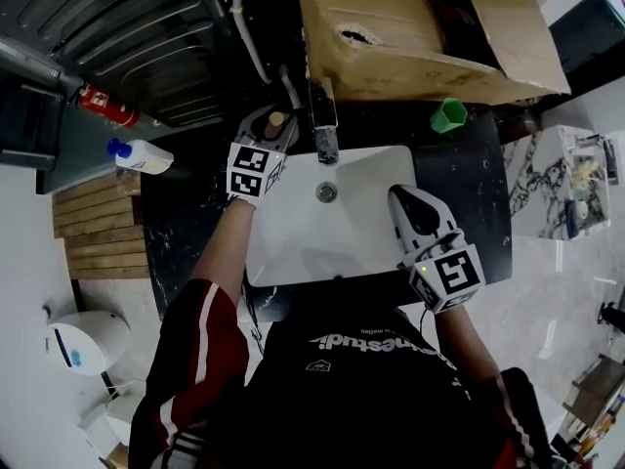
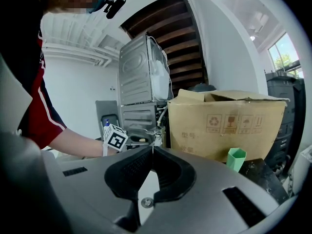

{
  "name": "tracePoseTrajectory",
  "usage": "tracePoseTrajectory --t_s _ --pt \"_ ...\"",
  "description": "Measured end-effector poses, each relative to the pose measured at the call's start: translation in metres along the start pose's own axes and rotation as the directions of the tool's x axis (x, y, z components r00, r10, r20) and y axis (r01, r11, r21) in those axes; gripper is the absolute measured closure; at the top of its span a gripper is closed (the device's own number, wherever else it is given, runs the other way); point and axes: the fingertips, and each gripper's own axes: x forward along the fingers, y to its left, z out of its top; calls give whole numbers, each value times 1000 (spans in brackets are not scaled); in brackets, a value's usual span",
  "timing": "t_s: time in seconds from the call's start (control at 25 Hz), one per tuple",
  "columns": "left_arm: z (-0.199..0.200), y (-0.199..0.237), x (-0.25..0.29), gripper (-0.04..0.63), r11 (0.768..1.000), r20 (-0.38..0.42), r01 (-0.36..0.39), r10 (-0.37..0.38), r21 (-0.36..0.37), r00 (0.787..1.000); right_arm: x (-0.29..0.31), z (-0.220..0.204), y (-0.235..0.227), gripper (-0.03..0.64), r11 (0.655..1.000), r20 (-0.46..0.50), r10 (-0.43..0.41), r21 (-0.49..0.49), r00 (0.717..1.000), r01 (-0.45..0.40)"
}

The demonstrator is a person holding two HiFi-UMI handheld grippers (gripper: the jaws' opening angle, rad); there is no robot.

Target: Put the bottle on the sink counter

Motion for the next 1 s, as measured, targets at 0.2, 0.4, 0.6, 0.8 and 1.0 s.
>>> tracePoseTrajectory --t_s 0.2,0.4,0.6,0.8,1.0 --pt "14 2 -22 417 1000 36 -23 23 0 999 -14 7 -8 575 1000 33 -28 5 999 28" --pt "58 -2 -84 416 993 145 -117 115 3 983 -41 21 -11 575 999 81 -36 2 996 36" --pt "127 -52 -155 489 985 280 -167 145 54 949 -75 41 -15 575 1000 144 -2 1 990 2" --pt "180 -131 -209 547 983 380 -181 159 24 911 -117 47 -5 575 998 195 57 -10 979 -56" --pt "202 -210 -238 580 986 371 -164 146 17 917 -156 52 11 575 990 243 138 -15 960 -138"
